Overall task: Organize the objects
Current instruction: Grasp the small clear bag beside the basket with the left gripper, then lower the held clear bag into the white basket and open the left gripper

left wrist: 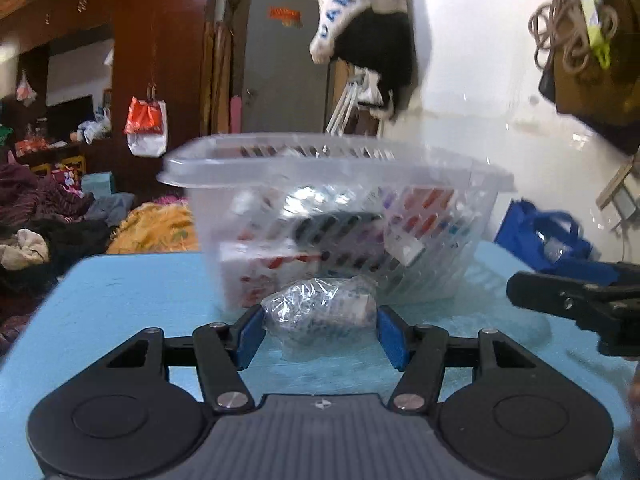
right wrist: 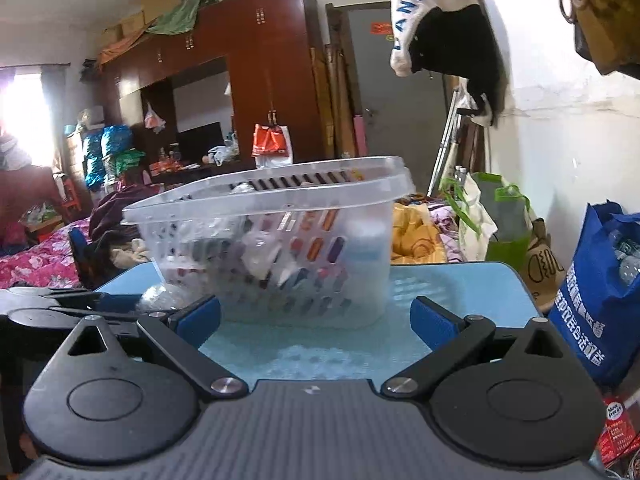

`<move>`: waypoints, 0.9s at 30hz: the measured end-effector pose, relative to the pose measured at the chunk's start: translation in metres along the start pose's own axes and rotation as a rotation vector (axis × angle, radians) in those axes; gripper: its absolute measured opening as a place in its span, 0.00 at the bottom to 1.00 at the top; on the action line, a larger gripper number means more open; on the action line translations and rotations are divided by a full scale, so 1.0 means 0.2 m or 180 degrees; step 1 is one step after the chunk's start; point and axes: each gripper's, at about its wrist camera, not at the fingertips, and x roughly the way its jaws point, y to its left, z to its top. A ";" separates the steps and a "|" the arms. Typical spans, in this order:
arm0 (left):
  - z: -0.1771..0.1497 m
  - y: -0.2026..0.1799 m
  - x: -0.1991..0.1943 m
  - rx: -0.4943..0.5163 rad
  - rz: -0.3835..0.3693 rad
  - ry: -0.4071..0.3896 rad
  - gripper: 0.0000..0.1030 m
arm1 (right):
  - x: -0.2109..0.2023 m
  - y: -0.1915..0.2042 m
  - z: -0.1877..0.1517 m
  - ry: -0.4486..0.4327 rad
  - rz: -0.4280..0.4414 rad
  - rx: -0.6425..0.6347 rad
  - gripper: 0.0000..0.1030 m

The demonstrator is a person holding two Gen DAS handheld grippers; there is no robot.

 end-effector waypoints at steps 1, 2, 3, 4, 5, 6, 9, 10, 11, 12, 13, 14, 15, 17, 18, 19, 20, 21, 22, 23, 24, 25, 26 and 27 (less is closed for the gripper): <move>0.00 0.03 -0.03 -0.0037 0.0018 -0.0047 0.62 | 0.00 0.02 0.00 0.0012 0.0009 -0.0030 1.00; 0.01 0.05 -0.05 -0.0070 0.0018 -0.0090 0.62 | 0.01 0.04 -0.01 0.0032 0.0026 -0.0065 1.00; 0.02 0.08 -0.07 -0.0102 0.0008 -0.0129 0.62 | 0.01 0.05 -0.01 0.0051 0.0047 -0.0098 1.00; 0.03 0.10 -0.09 -0.0124 0.0007 -0.0160 0.62 | 0.02 0.07 -0.02 0.0069 0.0070 -0.0131 1.00; 0.03 0.13 -0.11 -0.0134 0.0012 -0.0184 0.62 | 0.02 0.08 -0.02 0.0084 0.0083 -0.0152 1.00; 0.04 0.15 -0.13 -0.0142 0.0012 -0.0207 0.62 | 0.03 0.10 -0.03 0.0096 0.0091 -0.0156 1.00; 0.05 0.18 -0.17 -0.0165 -0.0017 -0.0271 0.62 | 0.02 0.11 -0.02 0.0076 0.0159 -0.0115 1.00; 0.06 0.20 -0.20 -0.0183 -0.0032 -0.0300 0.62 | 0.01 0.11 -0.02 0.0052 0.0179 -0.0091 1.00; 0.08 0.21 -0.22 -0.0201 -0.0038 -0.0331 0.62 | -0.01 0.12 -0.01 0.0026 0.0195 -0.0073 1.00; 0.10 0.21 -0.24 -0.0210 -0.0038 -0.0368 0.62 | -0.02 0.12 0.01 0.0005 0.0196 -0.0076 1.00; 0.13 0.23 -0.26 -0.0204 -0.0049 -0.0394 0.62 | -0.03 0.13 0.03 -0.0013 0.0190 -0.0094 1.00; 0.16 0.23 -0.28 -0.0195 -0.0072 -0.0424 0.62 | -0.04 0.14 0.06 -0.0036 0.0184 -0.0111 1.00; 0.21 0.23 -0.30 -0.0183 -0.0084 -0.0467 0.62 | -0.06 0.13 0.10 -0.0072 0.0177 -0.0110 1.00; 0.32 0.23 -0.32 -0.0134 -0.0080 -0.0535 0.62 | -0.08 0.14 0.20 -0.0146 0.0168 -0.0099 1.00; 0.38 0.22 -0.31 -0.0103 -0.0118 -0.0548 0.62 | -0.08 0.13 0.27 -0.0175 0.0155 -0.0084 1.00; 0.46 0.21 -0.30 -0.0066 -0.0154 -0.0546 0.62 | -0.06 0.13 0.34 -0.0172 0.0139 -0.0046 1.00; 0.53 0.19 -0.28 -0.0015 -0.0148 -0.0538 0.62 | -0.04 0.12 0.41 -0.0162 0.0146 0.0000 1.00; 0.61 0.17 -0.24 0.0055 -0.0111 -0.0520 0.62 | -0.01 0.11 0.48 -0.0146 0.0155 0.0037 1.00; 0.68 0.14 -0.20 0.0107 -0.0090 -0.0479 0.62 | 0.03 0.11 0.55 -0.0135 0.0119 0.0004 1.00; 0.75 0.13 -0.14 0.0126 -0.0075 -0.0406 0.62 | 0.08 0.12 0.62 -0.0107 -0.0003 -0.0084 1.00; 0.81 0.12 -0.08 0.0141 -0.0053 -0.0302 0.62 | 0.13 0.12 0.66 -0.0048 -0.0118 -0.0142 1.00; 0.84 0.12 -0.01 0.0108 -0.0044 -0.0194 0.62 | 0.19 0.13 0.69 0.0023 -0.0192 -0.0199 1.00; 0.87 0.13 0.06 0.0062 -0.0060 -0.0059 0.62 | 0.24 0.12 0.71 0.0106 -0.0234 -0.0211 1.00; 0.89 0.14 0.11 0.0023 -0.0080 0.0030 0.62 | 0.29 0.12 0.72 0.0167 -0.0245 -0.0219 1.00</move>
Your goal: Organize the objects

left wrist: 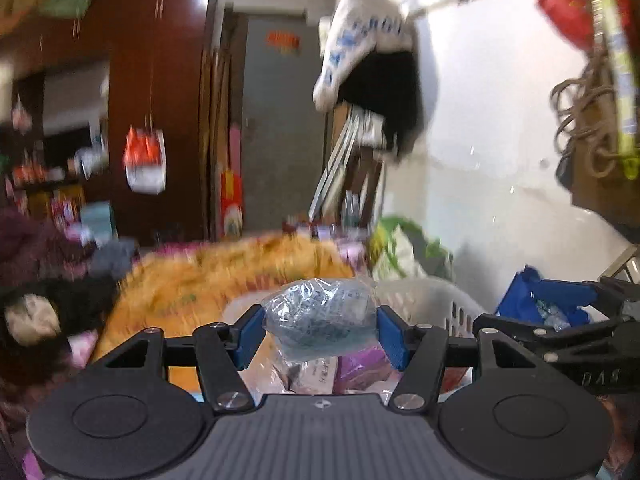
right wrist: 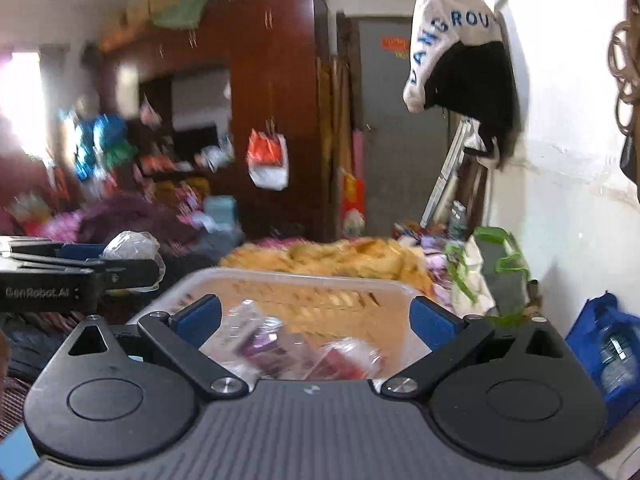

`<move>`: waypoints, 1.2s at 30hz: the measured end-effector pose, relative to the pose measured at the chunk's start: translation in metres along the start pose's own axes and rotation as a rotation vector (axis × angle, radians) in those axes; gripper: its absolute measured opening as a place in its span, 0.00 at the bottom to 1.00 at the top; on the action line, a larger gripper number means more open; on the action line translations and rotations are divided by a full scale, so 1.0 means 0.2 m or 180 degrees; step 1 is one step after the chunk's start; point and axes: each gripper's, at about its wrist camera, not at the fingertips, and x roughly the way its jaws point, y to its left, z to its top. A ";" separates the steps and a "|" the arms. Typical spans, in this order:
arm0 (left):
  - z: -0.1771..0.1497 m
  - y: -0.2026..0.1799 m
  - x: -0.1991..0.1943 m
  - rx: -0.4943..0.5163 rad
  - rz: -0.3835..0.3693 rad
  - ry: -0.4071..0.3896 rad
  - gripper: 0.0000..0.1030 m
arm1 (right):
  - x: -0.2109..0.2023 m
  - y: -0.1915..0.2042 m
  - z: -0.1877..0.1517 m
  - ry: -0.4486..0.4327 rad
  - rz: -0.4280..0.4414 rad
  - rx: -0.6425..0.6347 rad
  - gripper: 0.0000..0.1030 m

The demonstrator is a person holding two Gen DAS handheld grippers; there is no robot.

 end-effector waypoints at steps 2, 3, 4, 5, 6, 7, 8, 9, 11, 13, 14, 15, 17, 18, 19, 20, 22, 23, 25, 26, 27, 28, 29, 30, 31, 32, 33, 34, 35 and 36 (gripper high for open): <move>0.00 0.00 0.08 0.0011 0.0025 0.0107 0.62 | 0.05 0.00 -0.01 0.0053 -0.0036 -0.0017 1.00; 0.00 0.00 0.11 0.0034 0.0070 0.0129 0.62 | 0.05 -0.01 -0.02 0.0044 -0.0030 -0.0023 1.00; -0.01 0.00 0.14 0.0031 0.0093 0.0156 0.62 | 0.07 -0.01 -0.03 0.0048 -0.0027 -0.0021 1.00; -0.02 0.01 0.16 0.0004 0.0092 0.0172 0.62 | 0.08 -0.02 -0.04 0.0064 -0.0025 -0.0021 1.00; -0.03 0.02 0.17 -0.0030 0.0082 0.0186 0.62 | 0.08 -0.02 -0.05 0.0073 -0.0025 -0.0028 1.00; -0.04 0.03 0.18 -0.0047 0.0082 0.0184 0.62 | 0.09 -0.03 -0.06 0.0084 -0.0038 -0.0035 1.00; -0.04 0.04 0.19 -0.0051 0.0096 0.0190 0.62 | 0.09 -0.04 -0.06 0.0086 -0.0047 -0.0032 1.00; -0.05 0.04 0.19 -0.0053 0.0115 0.0190 0.62 | 0.08 -0.05 -0.07 0.0084 -0.0045 -0.0022 1.00; -0.05 0.03 0.20 -0.0038 0.0154 0.0174 0.63 | 0.09 -0.07 -0.06 0.0091 -0.0033 0.0009 1.00; -0.05 0.02 0.21 -0.0036 0.0166 0.0139 0.64 | 0.09 -0.08 -0.07 0.0088 -0.0040 0.0020 1.00; -0.05 0.02 0.20 -0.0007 0.0189 0.0089 0.71 | 0.10 -0.09 -0.07 0.0087 -0.0054 0.0012 1.00; -0.06 0.01 0.20 0.0020 0.0200 0.0049 0.76 | 0.10 -0.08 -0.08 0.0088 -0.0071 0.0000 1.00; -0.07 0.00 0.20 0.0054 0.0241 -0.0030 0.88 | 0.11 -0.09 -0.08 0.0070 -0.0093 -0.0021 1.00; -0.07 -0.01 0.20 0.0060 0.0263 -0.0056 0.88 | 0.12 -0.09 -0.09 0.0068 -0.0104 -0.0010 1.00; -0.08 -0.01 0.20 0.0060 0.0275 -0.0047 0.88 | 0.12 -0.09 -0.10 0.0069 -0.0102 0.0006 1.00; -0.08 -0.01 0.20 0.0052 0.0280 -0.0023 0.88 | 0.12 -0.10 -0.10 0.0072 -0.0087 0.0016 1.00; -0.09 -0.03 0.19 0.0088 0.0291 -0.0016 0.88 | 0.12 -0.10 -0.11 0.0074 -0.0067 0.0023 1.00; -0.10 -0.04 0.18 0.0137 0.0313 -0.0035 0.88 | 0.12 -0.10 -0.12 0.0062 -0.0058 0.0018 1.00; -0.12 -0.06 0.16 0.0223 0.0400 -0.0102 0.89 | 0.10 -0.10 -0.13 0.0012 -0.0038 0.0017 1.00; -0.13 -0.07 0.15 0.0236 0.0396 -0.0082 0.93 | 0.10 -0.10 -0.13 -0.0004 -0.0029 0.0019 1.00; -0.13 -0.07 0.16 0.0213 0.0337 -0.0020 0.94 | 0.09 -0.10 -0.13 -0.0010 -0.0012 0.0015 1.00; -0.13 -0.06 0.16 0.0170 0.0255 0.0028 0.94 | 0.09 -0.10 -0.13 0.0010 0.0001 0.0007 1.00; -0.14 -0.06 0.16 0.0120 0.0205 0.0056 0.94 | 0.09 -0.10 -0.13 0.0045 0.0003 -0.0012 1.00; -0.14 -0.05 0.15 0.0090 0.0201 0.0054 0.94 | 0.09 -0.10 -0.14 0.0054 -0.0012 -0.0036 1.00; -0.15 -0.06 0.14 0.0085 0.0219 0.0034 0.94 | 0.08 -0.10 -0.14 0.0037 -0.0056 -0.0046 1.00; -0.15 -0.06 0.14 0.0087 0.0242 0.0022 0.94 | 0.07 -0.10 -0.14 0.0013 -0.0101 -0.0045 1.00; -0.16 -0.07 0.13 0.0094 0.0265 0.0023 0.94 | 0.06 -0.10 -0.15 -0.0004 -0.0120 -0.0032 1.00; -0.16 -0.07 0.12 0.0102 0.0275 0.0031 0.94 | 0.05 -0.11 -0.15 -0.0012 -0.0110 0.0003 1.00; -0.17 -0.07 0.12 0.0117 0.0267 0.0035 0.94 | 0.04 -0.13 -0.16 -0.0019 -0.0071 0.0058 1.00; -0.18 -0.08 0.11 0.0128 0.0253 0.0036 0.94 | 0.04 -0.14 -0.16 -0.0012 -0.0045 0.0092 1.00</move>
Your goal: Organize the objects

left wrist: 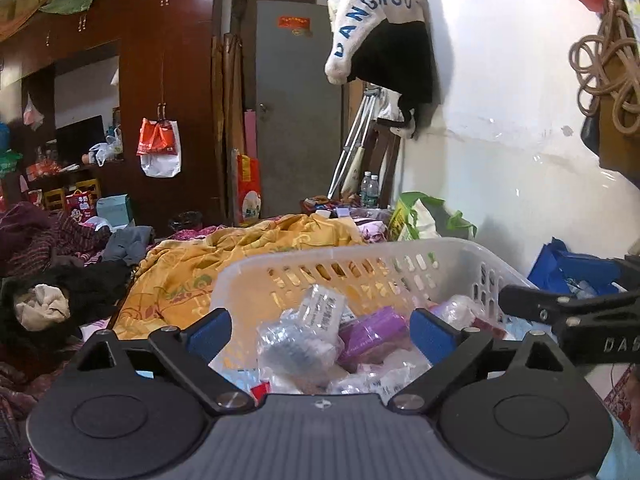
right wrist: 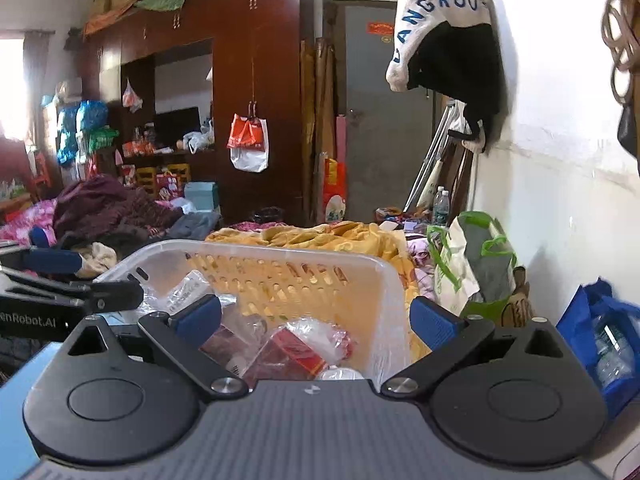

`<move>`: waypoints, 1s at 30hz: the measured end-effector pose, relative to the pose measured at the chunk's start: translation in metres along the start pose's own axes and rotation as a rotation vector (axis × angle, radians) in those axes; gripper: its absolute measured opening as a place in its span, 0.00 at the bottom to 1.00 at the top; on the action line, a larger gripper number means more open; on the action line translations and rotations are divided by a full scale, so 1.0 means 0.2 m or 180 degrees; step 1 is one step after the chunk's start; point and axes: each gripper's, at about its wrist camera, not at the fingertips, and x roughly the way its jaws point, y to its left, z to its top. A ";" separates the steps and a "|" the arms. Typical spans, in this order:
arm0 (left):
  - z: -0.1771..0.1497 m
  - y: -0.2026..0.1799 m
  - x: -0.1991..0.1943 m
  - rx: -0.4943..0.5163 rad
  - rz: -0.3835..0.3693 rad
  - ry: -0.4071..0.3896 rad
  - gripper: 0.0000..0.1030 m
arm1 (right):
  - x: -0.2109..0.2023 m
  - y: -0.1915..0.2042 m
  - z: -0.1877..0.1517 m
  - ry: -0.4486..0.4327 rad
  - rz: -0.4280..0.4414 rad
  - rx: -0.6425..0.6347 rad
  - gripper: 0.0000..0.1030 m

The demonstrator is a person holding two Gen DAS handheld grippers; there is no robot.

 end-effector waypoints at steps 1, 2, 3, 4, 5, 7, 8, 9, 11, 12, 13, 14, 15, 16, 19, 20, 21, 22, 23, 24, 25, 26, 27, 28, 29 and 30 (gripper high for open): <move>-0.01 0.00 -0.01 0.0006 -0.0003 -0.0005 0.94 | 0.00 -0.01 0.00 0.0023 0.0015 0.0028 1.00; -0.02 -0.01 -0.02 0.0008 0.0005 -0.0011 0.94 | 0.00 -0.01 -0.01 0.0060 0.0000 0.0038 1.00; -0.03 -0.01 -0.03 0.0014 0.0008 -0.0018 0.94 | 0.00 -0.01 -0.01 0.0093 -0.0042 0.0034 1.00; -0.03 -0.02 -0.04 0.0022 0.0003 -0.0019 0.94 | 0.00 -0.01 -0.02 0.0129 -0.0116 0.0021 1.00; -0.04 -0.03 -0.04 0.0030 -0.0010 -0.0020 0.94 | 0.01 -0.01 -0.02 0.0151 -0.0176 0.0005 1.00; -0.06 -0.04 -0.06 0.0055 -0.0021 -0.0014 0.94 | 0.00 0.01 -0.04 0.0165 -0.0244 -0.0019 1.00; -0.06 -0.04 -0.07 0.0074 -0.0012 0.0001 0.94 | 0.00 0.01 -0.05 0.0174 -0.0244 -0.0020 1.00; -0.07 -0.05 -0.07 0.0089 0.0004 0.0016 0.94 | -0.01 0.01 -0.05 0.0186 -0.0227 -0.0014 1.00; -0.09 -0.06 -0.08 0.0114 0.0015 0.0041 0.94 | -0.03 0.01 -0.07 0.0188 -0.0177 0.0026 1.00; -0.09 -0.06 -0.09 0.0119 0.0014 0.0055 0.94 | -0.04 0.01 -0.07 0.0180 -0.0168 0.0036 1.00; -0.10 -0.05 -0.09 0.0117 0.0005 0.0059 0.94 | -0.05 0.00 -0.08 0.0176 -0.0158 0.0041 1.00; -0.10 -0.05 -0.10 0.0105 -0.0007 0.0057 0.94 | -0.05 0.00 -0.08 0.0188 -0.0120 0.0030 1.00; -0.11 -0.05 -0.10 0.0087 -0.0016 0.0062 0.94 | -0.06 0.00 -0.08 0.0207 -0.0081 0.0020 1.00; -0.11 -0.04 -0.11 0.0070 -0.0026 0.0074 0.94 | -0.06 0.00 -0.09 0.0221 -0.0056 0.0023 1.00; -0.11 -0.04 -0.11 0.0049 -0.0060 0.0091 0.94 | -0.06 0.00 -0.09 0.0261 -0.0029 0.0034 1.00; -0.11 -0.04 -0.11 0.0055 -0.0048 0.0096 0.94 | -0.06 -0.01 -0.09 0.0263 -0.0037 0.0041 1.00; -0.11 -0.04 -0.11 0.0061 -0.0031 0.0105 0.94 | -0.05 -0.01 -0.09 0.0269 -0.0045 0.0045 1.00; -0.11 -0.04 -0.11 0.0063 -0.0017 0.0116 0.94 | -0.05 -0.01 -0.09 0.0271 -0.0047 0.0052 1.00; -0.11 -0.04 -0.11 0.0057 -0.0018 0.0118 0.94 | -0.05 -0.02 -0.09 0.0271 -0.0035 0.0055 1.00; -0.12 -0.03 -0.11 0.0051 -0.0031 0.0117 0.94 | -0.06 -0.01 -0.10 0.0271 -0.0026 0.0050 1.00; -0.12 -0.03 -0.12 0.0044 -0.0036 0.0121 0.94 | -0.06 -0.01 -0.10 0.0271 -0.0028 0.0044 1.00; -0.12 -0.03 -0.12 0.0037 -0.0033 0.0121 0.94 | -0.06 -0.01 -0.10 0.0272 -0.0037 0.0037 1.00; -0.12 -0.03 -0.12 0.0029 -0.0027 0.0120 0.94 | -0.06 -0.01 -0.10 0.0273 -0.0043 0.0031 1.00; -0.11 -0.02 -0.11 0.0015 -0.0019 0.0120 0.94 | -0.06 -0.01 -0.10 0.0279 -0.0046 0.0022 1.00; -0.11 -0.02 -0.11 0.0003 -0.0017 0.0125 0.94 | -0.06 -0.01 -0.10 0.0289 -0.0046 0.0009 1.00; -0.11 -0.02 -0.11 -0.0001 -0.0028 0.0135 0.94 | -0.05 0.00 -0.10 0.0293 -0.0043 -0.0009 1.00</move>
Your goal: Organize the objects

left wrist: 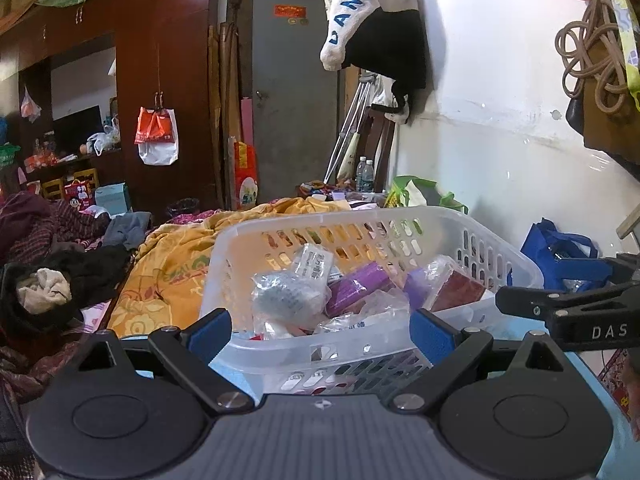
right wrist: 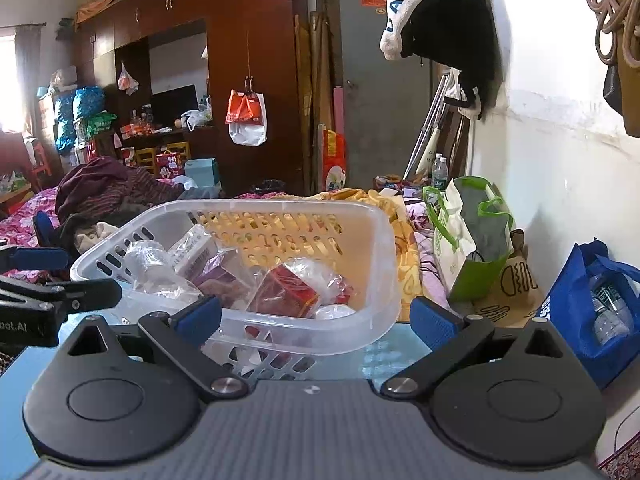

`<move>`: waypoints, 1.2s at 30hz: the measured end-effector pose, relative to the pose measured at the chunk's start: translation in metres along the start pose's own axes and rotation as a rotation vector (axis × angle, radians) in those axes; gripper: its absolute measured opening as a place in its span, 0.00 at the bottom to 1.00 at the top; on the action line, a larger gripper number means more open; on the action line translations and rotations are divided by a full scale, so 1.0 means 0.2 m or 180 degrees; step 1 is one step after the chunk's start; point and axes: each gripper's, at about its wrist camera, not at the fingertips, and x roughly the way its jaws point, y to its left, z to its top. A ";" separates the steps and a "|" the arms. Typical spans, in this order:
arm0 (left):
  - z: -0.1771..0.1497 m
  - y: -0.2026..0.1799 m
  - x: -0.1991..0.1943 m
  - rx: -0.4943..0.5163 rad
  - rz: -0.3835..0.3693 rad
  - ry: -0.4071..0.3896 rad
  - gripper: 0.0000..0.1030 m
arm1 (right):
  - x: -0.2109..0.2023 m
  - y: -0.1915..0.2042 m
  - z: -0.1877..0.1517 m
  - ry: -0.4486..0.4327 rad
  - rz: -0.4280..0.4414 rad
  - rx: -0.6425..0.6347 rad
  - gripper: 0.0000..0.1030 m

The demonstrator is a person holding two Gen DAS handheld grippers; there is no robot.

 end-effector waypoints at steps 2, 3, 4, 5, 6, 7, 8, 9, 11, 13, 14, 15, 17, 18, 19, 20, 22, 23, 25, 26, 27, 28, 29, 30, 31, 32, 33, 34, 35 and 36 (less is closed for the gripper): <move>0.00 0.00 0.01 -0.0001 -0.0005 0.0012 0.94 | 0.00 0.00 0.00 -0.0008 -0.0013 -0.0022 1.00; 0.00 0.00 0.01 -0.0001 0.0003 0.0018 0.94 | 0.00 0.00 0.00 -0.0008 -0.0018 -0.0030 1.00; 0.00 0.00 0.01 -0.0001 0.0006 0.0020 0.94 | 0.01 0.00 0.00 -0.0003 -0.0021 -0.0037 1.00; -0.01 0.00 0.01 -0.0002 0.0004 0.0020 0.94 | 0.01 0.01 0.00 -0.0002 -0.0021 -0.0043 1.00; -0.01 0.00 0.01 -0.0001 0.0003 0.0020 0.94 | 0.01 0.00 0.00 -0.0001 -0.0020 -0.0049 1.00; -0.01 0.00 0.01 0.0001 0.0004 0.0022 0.94 | 0.01 0.01 -0.01 0.0002 -0.0020 -0.0058 1.00; -0.01 0.00 0.01 0.0004 0.0006 0.0026 0.94 | 0.01 0.01 -0.01 0.0002 -0.0023 -0.0068 1.00; -0.01 0.00 0.01 0.0002 0.0004 0.0024 0.94 | 0.01 0.01 -0.01 -0.0002 -0.0026 -0.0075 1.00; -0.01 0.00 0.01 -0.0001 0.0004 0.0024 0.94 | 0.01 0.01 -0.01 -0.0010 -0.0030 -0.0082 1.00; -0.01 0.00 0.01 -0.0001 0.0008 0.0026 0.94 | 0.01 0.01 -0.01 -0.0010 -0.0028 -0.0084 1.00; -0.01 -0.01 0.01 0.0001 0.0007 0.0025 0.94 | 0.01 0.01 -0.01 -0.0008 -0.0028 -0.0083 1.00; -0.01 -0.01 0.01 0.0001 0.0008 0.0027 0.94 | 0.01 0.01 -0.01 -0.0011 -0.0032 -0.0084 1.00; -0.01 0.00 0.01 -0.0004 0.0009 0.0027 0.94 | 0.01 0.01 -0.01 -0.0006 -0.0035 -0.0084 1.00; -0.02 0.00 0.01 -0.0006 0.0007 0.0028 0.94 | 0.01 0.01 -0.01 -0.0005 -0.0034 -0.0082 1.00; -0.01 0.00 0.01 -0.0003 0.0008 0.0026 0.94 | 0.01 0.01 -0.01 -0.0005 -0.0032 -0.0081 1.00; -0.01 -0.01 0.01 -0.0001 0.0014 0.0026 0.94 | 0.01 0.01 -0.01 -0.0004 -0.0031 -0.0080 1.00; -0.02 -0.01 0.02 0.0004 0.0019 0.0026 0.94 | 0.01 0.01 -0.01 -0.0007 -0.0032 -0.0081 1.00; -0.02 -0.01 0.02 0.0002 0.0017 0.0027 0.94 | 0.01 0.01 -0.01 -0.0007 -0.0032 -0.0083 1.00; -0.02 -0.01 0.02 0.0002 0.0019 0.0026 0.94 | 0.01 0.01 -0.01 -0.0012 -0.0028 -0.0087 1.00; -0.02 -0.01 0.02 0.0000 0.0021 0.0027 0.94 | 0.01 0.01 -0.01 -0.0014 -0.0026 -0.0089 1.00; -0.02 -0.01 0.02 -0.0001 0.0020 0.0026 0.94 | 0.01 0.01 -0.01 -0.0016 -0.0024 -0.0090 1.00; -0.02 -0.01 0.02 0.0001 0.0019 0.0024 0.94 | 0.01 0.01 -0.01 -0.0018 -0.0021 -0.0088 1.00; -0.02 -0.01 0.01 0.0003 0.0019 0.0022 0.94 | 0.01 0.01 -0.01 -0.0018 -0.0017 -0.0084 1.00; -0.02 -0.01 0.01 0.0005 0.0020 0.0020 0.94 | 0.01 0.01 -0.01 -0.0017 -0.0013 -0.0085 1.00; -0.02 -0.01 0.01 0.0009 0.0022 0.0019 0.94 | 0.01 0.01 -0.01 -0.0018 -0.0011 -0.0087 1.00; -0.01 -0.01 0.01 0.0010 0.0027 0.0017 0.94 | 0.01 0.01 -0.01 -0.0020 -0.0010 -0.0090 1.00; -0.01 -0.01 0.01 0.0007 0.0029 0.0014 0.94 | 0.01 0.01 -0.01 -0.0020 -0.0012 -0.0091 1.00; -0.01 -0.01 0.01 0.0006 0.0028 0.0010 0.94 | 0.01 0.01 -0.01 -0.0024 -0.0012 -0.0092 1.00; -0.01 -0.01 0.01 0.0007 0.0029 0.0009 0.94 | 0.01 0.01 -0.01 -0.0026 -0.0009 -0.0087 1.00; -0.01 -0.01 0.01 0.0009 0.0031 0.0009 0.94 | 0.01 0.01 -0.01 -0.0025 -0.0005 -0.0084 1.00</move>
